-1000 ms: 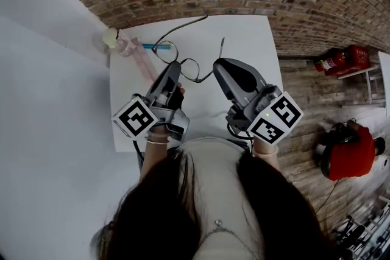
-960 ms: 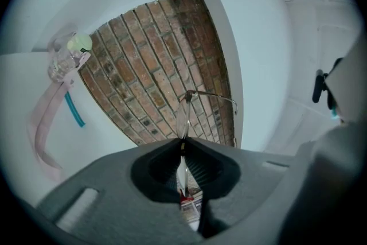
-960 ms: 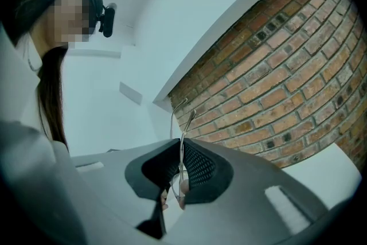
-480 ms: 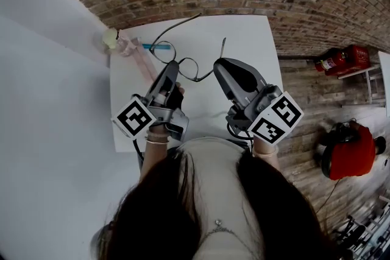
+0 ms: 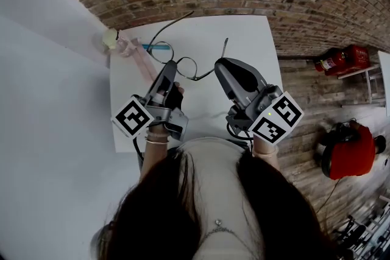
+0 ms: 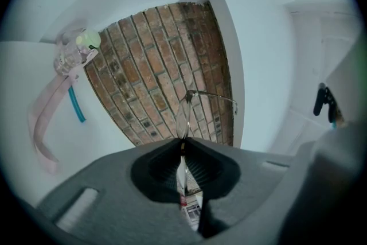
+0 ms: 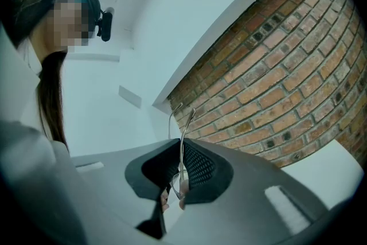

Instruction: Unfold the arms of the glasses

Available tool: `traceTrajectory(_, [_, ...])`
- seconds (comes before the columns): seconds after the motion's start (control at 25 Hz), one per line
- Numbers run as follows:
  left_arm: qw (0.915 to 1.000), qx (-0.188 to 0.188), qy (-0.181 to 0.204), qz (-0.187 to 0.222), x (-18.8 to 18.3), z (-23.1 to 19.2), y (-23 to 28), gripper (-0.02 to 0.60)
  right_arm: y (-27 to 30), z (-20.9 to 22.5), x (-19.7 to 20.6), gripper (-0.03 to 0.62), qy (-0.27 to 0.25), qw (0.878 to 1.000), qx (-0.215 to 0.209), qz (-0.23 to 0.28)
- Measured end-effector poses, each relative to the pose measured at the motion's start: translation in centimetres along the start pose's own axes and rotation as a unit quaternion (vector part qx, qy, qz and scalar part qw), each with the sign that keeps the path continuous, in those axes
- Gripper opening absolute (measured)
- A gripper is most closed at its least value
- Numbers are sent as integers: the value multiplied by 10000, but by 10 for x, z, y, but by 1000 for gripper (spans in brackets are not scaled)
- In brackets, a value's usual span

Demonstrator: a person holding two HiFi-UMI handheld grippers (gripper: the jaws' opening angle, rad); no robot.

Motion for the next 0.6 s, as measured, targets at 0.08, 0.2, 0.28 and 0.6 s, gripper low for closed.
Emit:
traceTrajectory(0.08, [10000,26,-26,12,0,0,0,23,-1,0,0,21,11,10000,-1,14])
traceTrajectory(0.2, [9999,45,-88,38,-1,0,-1,23,-1,0,0,21,28,10000,1,31])
traceTrajectory(0.28, [9998,56,-159,50,-2,1,-1,23,-2,0,-1,21,48,10000,-2,46])
traceTrajectory(0.6, [9998,83,-193,61,-2,1,0,23,-3,1,-1,21,83,9999,-4,69])
Point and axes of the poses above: the fingertips, and each gripper's own axes: y forward along the fingers, z to its right, x out of its underside, the point moved 1 cm from there along -y, backward along the fingers, and after that the axes turned 7 degrees about -x, right-handed, at the moved point
